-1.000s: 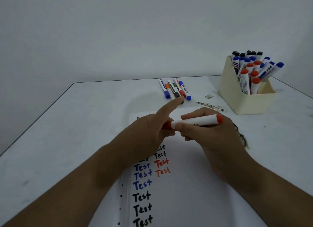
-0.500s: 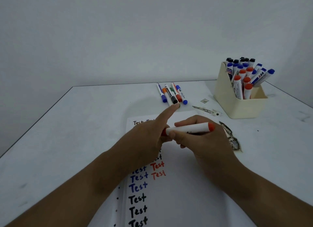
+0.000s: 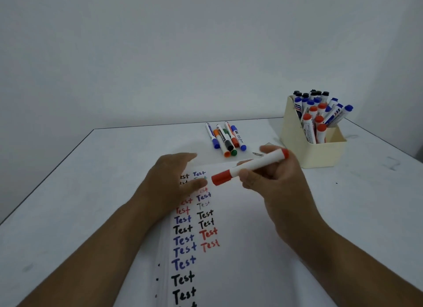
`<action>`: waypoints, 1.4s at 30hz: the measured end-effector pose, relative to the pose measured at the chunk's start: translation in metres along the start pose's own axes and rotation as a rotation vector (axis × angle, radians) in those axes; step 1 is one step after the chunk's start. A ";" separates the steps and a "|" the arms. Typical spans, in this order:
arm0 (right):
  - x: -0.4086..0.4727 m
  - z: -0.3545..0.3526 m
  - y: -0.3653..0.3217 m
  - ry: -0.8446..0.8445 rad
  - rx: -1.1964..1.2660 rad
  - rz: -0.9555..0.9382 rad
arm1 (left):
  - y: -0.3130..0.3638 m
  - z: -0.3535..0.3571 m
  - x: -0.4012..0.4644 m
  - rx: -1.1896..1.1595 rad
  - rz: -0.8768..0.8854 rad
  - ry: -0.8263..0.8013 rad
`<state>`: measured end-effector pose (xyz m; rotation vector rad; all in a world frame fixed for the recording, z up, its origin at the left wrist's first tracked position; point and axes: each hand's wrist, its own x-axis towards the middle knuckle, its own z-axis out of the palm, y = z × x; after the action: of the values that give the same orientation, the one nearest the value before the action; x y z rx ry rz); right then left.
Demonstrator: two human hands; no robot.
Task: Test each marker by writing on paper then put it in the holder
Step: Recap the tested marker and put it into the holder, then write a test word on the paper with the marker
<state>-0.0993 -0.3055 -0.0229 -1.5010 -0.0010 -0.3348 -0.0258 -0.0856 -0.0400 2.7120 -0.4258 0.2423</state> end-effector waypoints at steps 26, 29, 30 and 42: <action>0.110 -0.154 -0.039 0.113 -1.090 -0.356 | -0.008 0.009 0.004 0.034 -0.070 -0.062; 0.119 -0.158 -0.025 0.142 -1.214 -0.384 | -0.012 0.011 0.006 0.030 -0.078 -0.073; 0.121 -0.159 -0.021 0.174 -1.223 -0.424 | -0.013 0.011 0.006 0.031 -0.080 -0.073; 0.065 -0.027 -0.025 0.168 -0.674 -0.490 | -0.015 0.015 0.009 0.040 -0.093 -0.079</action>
<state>-0.0485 -0.3467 0.0132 -2.1301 -0.1355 -0.9226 -0.0108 -0.0806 -0.0570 2.7794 -0.3190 0.1197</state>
